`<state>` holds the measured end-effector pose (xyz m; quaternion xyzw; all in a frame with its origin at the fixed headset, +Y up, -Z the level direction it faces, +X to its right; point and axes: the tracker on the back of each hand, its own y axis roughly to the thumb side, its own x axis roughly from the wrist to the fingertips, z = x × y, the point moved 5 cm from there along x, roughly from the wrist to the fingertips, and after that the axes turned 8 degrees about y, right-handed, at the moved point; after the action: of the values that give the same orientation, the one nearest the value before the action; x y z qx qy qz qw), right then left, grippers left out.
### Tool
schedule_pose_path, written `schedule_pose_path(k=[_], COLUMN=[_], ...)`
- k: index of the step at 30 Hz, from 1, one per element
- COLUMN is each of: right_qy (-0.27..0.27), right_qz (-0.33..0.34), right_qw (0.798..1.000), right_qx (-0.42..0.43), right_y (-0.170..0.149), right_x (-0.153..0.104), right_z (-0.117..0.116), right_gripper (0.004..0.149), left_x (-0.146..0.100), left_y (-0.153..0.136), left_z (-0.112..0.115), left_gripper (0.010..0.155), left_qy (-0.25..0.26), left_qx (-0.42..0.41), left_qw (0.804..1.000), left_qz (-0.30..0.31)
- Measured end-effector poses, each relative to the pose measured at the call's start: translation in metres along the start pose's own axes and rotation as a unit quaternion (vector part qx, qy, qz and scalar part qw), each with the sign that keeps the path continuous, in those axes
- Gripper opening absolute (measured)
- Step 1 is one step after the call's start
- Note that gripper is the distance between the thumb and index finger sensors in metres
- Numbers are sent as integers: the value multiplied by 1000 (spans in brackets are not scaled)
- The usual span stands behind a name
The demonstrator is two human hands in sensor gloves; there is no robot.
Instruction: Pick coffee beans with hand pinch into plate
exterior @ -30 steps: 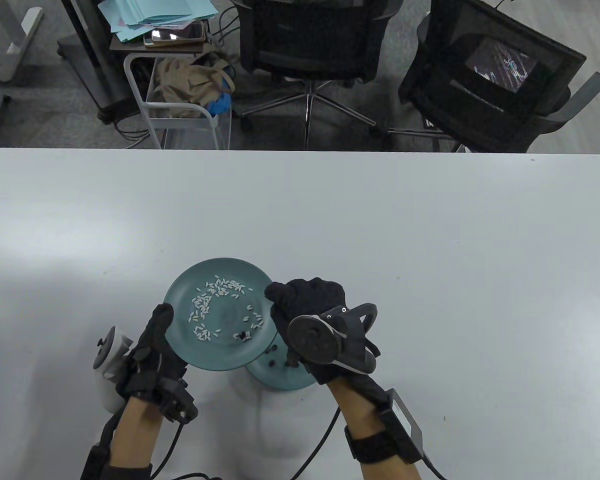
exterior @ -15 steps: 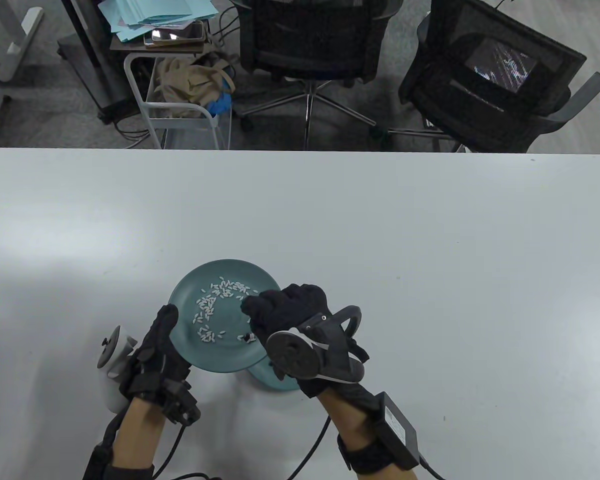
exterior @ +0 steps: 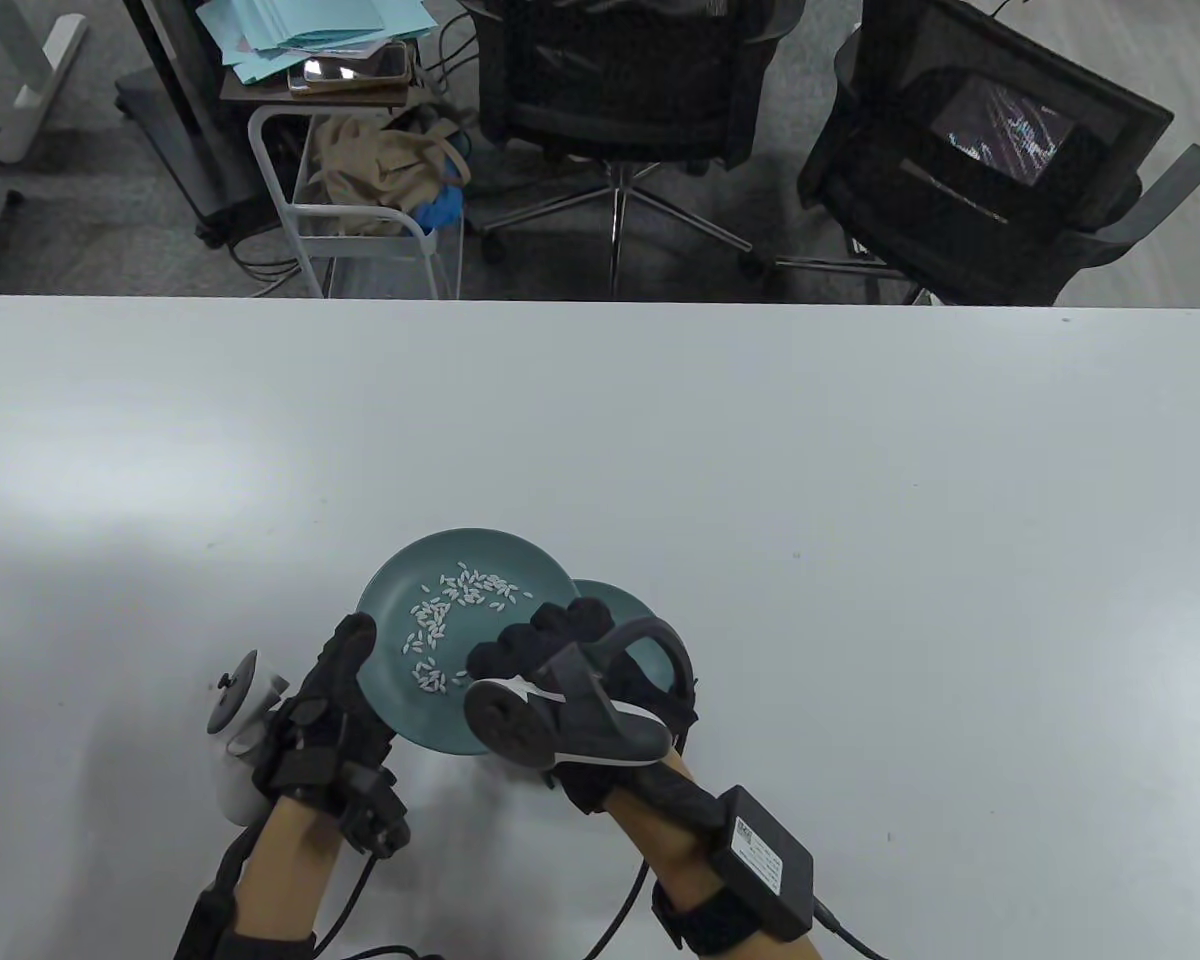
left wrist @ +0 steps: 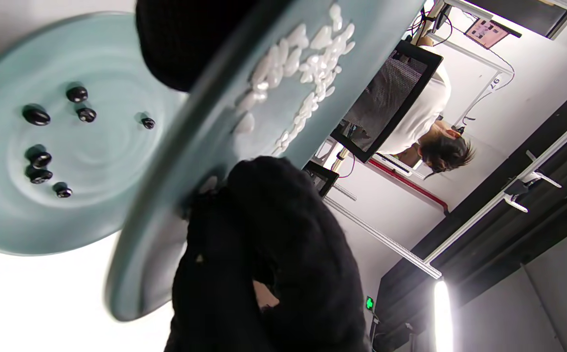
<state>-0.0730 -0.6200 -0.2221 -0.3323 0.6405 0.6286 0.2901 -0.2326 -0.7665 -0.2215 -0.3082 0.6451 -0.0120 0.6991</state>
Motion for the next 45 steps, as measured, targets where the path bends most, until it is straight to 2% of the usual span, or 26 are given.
schedule_pose_path(k=[7,12,16,20,25,37,45], right_qy=[58,49,28,38,66,21,-34], right_qz=[-19,-20,-19,-13,-5,13,14], right_qw=[998,999,999,999,998,1000,999], right_qx=[-23,-12,3,13,-9,-4,5], right_y=[5,4,1,1,5,4,-1], right_x=[7,8,4,2,4,3,-5], right_z=[-11,-12,-2,2,-7,-4,7], right_gripper=[41,41,41,42,43,44,41], left_x=[0,2,-1,-2,0,0,1], left_y=[-4,-6,0,2,-6,-3,-4], left_z=[2,0,0,1,1,0,-4], left_gripper=[62,62,62,62,61,61,61], left_qy=[7,6,4,2,5,5,15], left_qx=[10,1,-1,-7,-7,-7,-1], left_qw=[1000,1000,1000,1000,1000,1000,1000], left_qz=[-4,-10,1,4,-10,-7,-7])
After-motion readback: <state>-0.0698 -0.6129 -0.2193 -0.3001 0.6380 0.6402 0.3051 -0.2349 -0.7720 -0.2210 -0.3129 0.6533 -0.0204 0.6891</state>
